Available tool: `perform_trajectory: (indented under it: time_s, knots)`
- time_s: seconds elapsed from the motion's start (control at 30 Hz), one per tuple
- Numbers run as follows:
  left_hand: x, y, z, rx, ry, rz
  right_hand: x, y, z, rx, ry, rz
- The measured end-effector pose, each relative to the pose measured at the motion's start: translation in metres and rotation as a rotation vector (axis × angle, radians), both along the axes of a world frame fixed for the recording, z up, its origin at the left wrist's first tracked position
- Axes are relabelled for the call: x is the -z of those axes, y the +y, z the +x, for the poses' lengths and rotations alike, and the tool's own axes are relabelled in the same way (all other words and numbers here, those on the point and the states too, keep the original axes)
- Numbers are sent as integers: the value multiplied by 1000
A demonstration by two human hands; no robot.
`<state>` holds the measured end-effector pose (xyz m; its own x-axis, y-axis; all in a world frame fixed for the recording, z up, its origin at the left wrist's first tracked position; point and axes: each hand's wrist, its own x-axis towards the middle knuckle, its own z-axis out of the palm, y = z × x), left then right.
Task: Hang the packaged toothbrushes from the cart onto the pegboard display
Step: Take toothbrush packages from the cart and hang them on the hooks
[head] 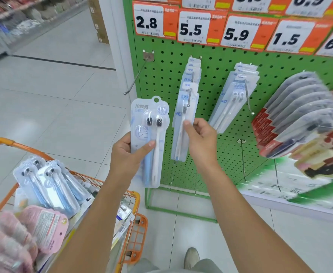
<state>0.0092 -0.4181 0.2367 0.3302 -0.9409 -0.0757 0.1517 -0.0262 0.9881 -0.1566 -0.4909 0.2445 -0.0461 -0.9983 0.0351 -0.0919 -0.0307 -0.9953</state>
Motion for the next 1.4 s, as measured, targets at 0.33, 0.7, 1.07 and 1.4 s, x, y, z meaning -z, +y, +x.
perform_trajectory:
  time_s: [0.33,0.7,1.07,1.4]
  knots:
    - [-4,-10,-7,21,43,-10,-10,-40,6,74,-16,340]
    - [3,7,13,-7,61,10,17,40,15,-37,-118,435]
    - [-3,7,44,-41,30,-63,-11,37,64,-344,-126,-92]
    - [7,2,56,-19,55,-32,-6,34,77,-312,-67,-46]
